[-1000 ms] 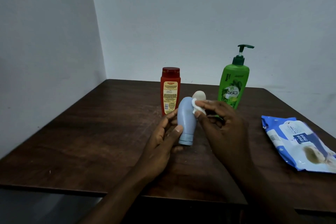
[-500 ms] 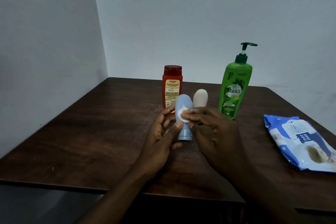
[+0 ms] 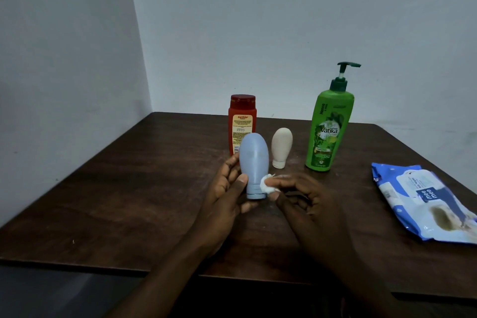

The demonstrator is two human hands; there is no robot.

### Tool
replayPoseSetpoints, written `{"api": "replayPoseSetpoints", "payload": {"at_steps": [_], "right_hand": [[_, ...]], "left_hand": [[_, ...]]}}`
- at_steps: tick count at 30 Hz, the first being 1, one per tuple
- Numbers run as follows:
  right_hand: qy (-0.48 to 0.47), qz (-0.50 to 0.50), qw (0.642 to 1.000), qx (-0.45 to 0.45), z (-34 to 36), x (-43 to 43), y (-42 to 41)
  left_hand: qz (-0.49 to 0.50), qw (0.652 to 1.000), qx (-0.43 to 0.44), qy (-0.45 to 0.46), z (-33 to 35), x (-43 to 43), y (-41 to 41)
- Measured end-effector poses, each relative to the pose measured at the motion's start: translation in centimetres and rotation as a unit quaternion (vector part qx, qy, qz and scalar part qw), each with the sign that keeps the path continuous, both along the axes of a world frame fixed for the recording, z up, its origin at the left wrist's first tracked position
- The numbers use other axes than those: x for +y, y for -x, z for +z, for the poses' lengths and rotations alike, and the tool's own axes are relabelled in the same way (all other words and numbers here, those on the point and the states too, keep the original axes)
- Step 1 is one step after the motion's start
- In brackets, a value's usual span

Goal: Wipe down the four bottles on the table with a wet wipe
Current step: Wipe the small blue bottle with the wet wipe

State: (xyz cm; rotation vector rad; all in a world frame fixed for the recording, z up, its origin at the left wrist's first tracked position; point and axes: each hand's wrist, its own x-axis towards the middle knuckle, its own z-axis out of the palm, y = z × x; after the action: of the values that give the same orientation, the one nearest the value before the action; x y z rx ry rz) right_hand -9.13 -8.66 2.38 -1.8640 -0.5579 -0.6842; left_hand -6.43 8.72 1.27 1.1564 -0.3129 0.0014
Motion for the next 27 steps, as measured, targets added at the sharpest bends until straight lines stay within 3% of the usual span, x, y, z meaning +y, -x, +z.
{"api": "replayPoseSetpoints", "payload": {"at_steps": [8,10,14,16,23,27], "right_hand": [[0.111,-0.046,0.986,-0.118,-0.5,1.4,0.9],[0.097,-0.044,0.988,-0.109,-0.5,1.4,0.9],[-0.037,-0.016,0.999,0.034,-0.5,1.0,0.7],[-0.068,-0.011,0.996,0.061,-0.5,1.0,0.8],[-0.054,-0.025,0.997,0.038,-0.6,1.6,0.9],[-0.029,-0.047,0.998,-0.021,-0.5,1.6,1.1]], "left_hand": [[0.020,0.999,-0.019,-0.020,-0.4,0.1,-0.1],[0.014,1.000,-0.011,-0.010,-0.3,0.2,-0.2],[-0.003,0.999,0.028,0.043,0.1,0.2,-0.2],[-0.016,0.997,0.043,0.061,0.2,0.1,-0.2],[-0.070,0.984,0.105,0.125,-0.1,-1.4,-0.1],[-0.068,0.991,0.095,0.066,-0.9,-1.9,-0.2]]}}
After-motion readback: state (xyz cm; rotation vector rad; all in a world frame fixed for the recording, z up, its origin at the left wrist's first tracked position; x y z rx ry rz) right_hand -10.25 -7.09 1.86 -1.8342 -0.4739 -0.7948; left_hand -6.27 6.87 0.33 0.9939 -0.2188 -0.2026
